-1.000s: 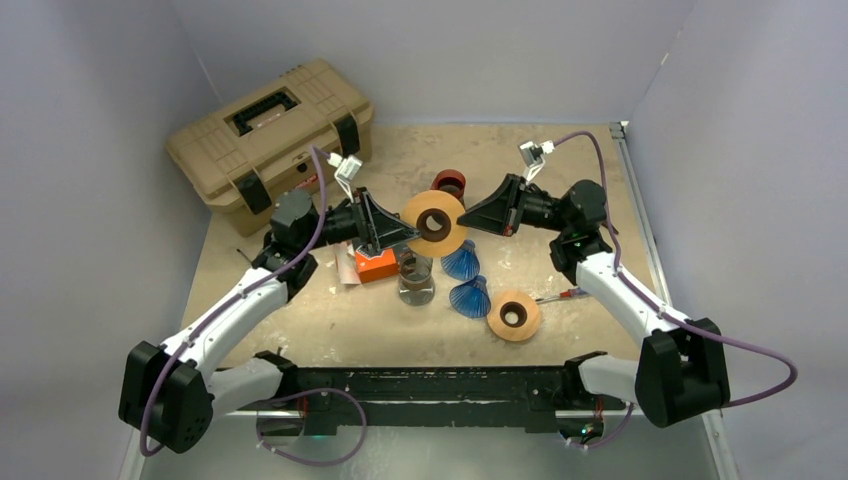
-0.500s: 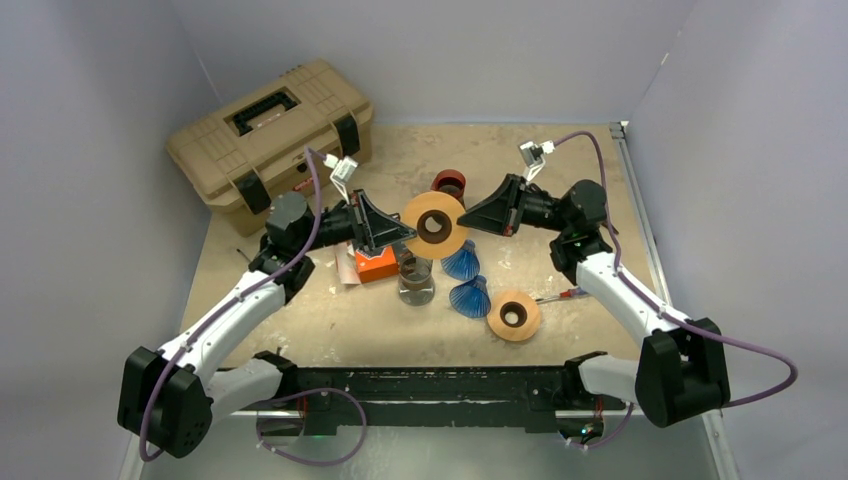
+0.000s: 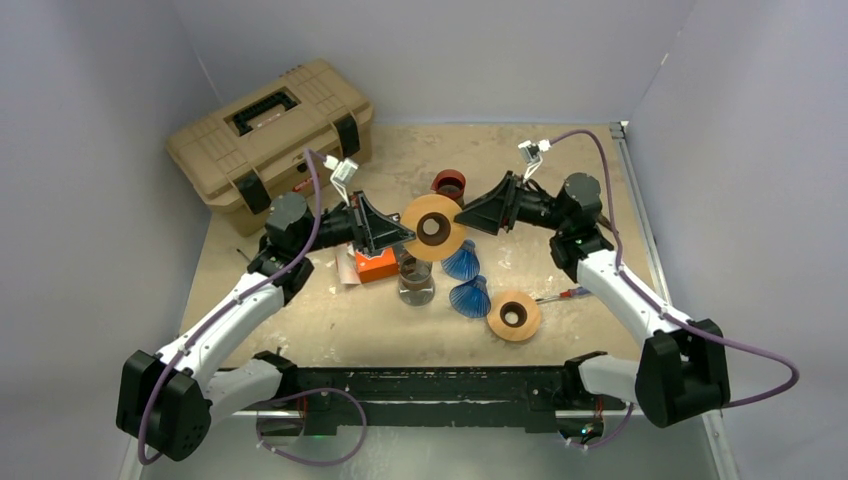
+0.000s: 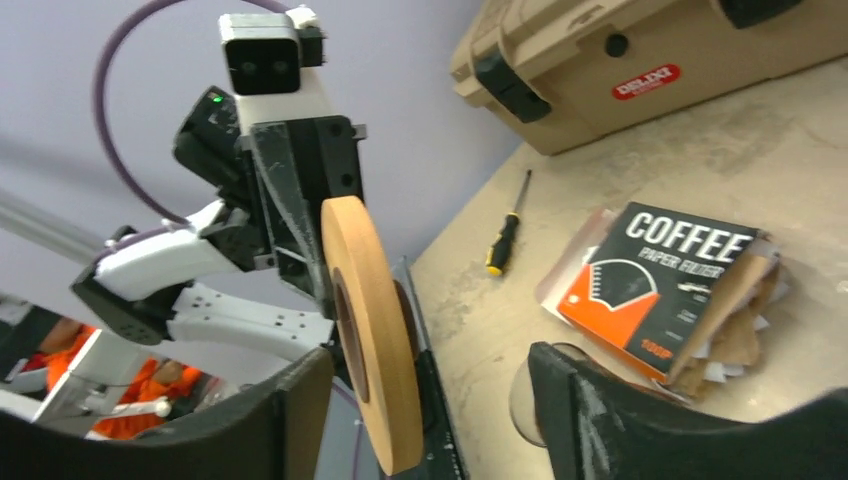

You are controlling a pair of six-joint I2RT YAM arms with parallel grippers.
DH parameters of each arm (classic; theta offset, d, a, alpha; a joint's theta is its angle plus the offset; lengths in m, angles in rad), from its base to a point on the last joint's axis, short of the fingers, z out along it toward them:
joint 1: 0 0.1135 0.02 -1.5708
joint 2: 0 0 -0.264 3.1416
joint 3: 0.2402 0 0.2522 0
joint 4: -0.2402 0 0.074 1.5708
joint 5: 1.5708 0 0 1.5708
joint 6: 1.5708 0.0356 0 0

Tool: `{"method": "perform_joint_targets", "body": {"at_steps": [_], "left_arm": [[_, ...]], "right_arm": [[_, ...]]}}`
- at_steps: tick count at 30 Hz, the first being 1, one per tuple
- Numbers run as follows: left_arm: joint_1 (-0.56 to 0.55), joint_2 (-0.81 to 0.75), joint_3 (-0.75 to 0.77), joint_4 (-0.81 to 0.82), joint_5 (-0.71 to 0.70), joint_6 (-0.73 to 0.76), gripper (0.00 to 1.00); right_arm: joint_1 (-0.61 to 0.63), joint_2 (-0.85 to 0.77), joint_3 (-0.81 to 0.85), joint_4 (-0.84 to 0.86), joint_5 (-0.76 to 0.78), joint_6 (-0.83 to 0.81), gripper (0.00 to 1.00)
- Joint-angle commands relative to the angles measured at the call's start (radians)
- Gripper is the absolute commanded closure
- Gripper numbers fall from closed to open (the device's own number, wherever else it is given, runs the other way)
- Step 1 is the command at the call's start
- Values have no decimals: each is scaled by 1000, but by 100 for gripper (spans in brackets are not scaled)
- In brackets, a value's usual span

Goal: Place the coffee filter in the dripper
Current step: Place the dripper holder onto the coffee server.

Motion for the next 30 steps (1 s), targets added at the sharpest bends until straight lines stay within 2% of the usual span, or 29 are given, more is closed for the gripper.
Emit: {"method": "perform_joint_targets", "body": {"at_steps": [1,4,5,12,17,23,30], "left_arm": [[-2,-26,10,10,-21,34,100],[-2,-20,8,3,-31,41,100],[-2,-18,7,1,-35,43,100],[-2,8,10,-10,-66,49,100],[6,33,29,-68,-73,64,100],[55,31,14,-96,-44,48,100],[118,-4,-49,1,25,-32,100]], "right_arm": [[-2,-44,67,-150,109,-132,19],[-2,-80,75,-220,161,-179,3],[-2,-90,78,-245,179,-198,1],[-3,-122,88,-331,224,-254,1],[-2,-124,71,-329,223,-249,1],[-2,-98,41,-235,179,-189,1],[2,-49,-62,0,98,-18,3]]}}
